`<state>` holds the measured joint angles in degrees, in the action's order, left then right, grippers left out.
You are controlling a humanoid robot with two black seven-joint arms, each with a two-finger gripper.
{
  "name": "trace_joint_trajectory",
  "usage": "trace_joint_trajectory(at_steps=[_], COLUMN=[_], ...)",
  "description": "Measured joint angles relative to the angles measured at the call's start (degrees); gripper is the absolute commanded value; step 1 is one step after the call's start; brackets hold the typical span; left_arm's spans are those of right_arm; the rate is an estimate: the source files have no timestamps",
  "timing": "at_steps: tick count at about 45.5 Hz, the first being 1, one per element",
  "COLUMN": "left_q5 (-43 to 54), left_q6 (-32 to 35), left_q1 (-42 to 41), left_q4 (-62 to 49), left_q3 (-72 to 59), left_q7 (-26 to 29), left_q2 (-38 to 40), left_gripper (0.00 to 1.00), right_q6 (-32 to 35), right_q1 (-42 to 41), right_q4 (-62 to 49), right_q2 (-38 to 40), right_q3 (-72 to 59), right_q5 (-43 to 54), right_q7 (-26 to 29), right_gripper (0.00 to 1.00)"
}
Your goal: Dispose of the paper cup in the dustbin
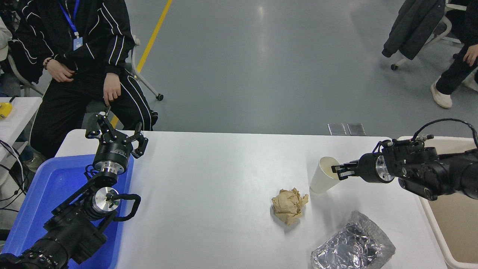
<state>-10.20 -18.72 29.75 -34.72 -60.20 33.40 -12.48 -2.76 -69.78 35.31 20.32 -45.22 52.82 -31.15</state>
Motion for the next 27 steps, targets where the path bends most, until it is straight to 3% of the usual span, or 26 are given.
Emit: trace_joint_trajectory(at_steps=[27], left_q5=[0.0], left_q6=[0.0], left_q1=[0.0], left_q4=[0.0], left_q3=[0.0], left_q7=[0.0], left_q2=[0.0], left_gripper=[1.00], right_q6=[1.4], right_q1=[-4.4], right_q4=[-1.9], right_q2=[6.2], right_q3=[8.9], right_q5=[-9.3], right_q7=[-2.8], right_gripper=[0.00])
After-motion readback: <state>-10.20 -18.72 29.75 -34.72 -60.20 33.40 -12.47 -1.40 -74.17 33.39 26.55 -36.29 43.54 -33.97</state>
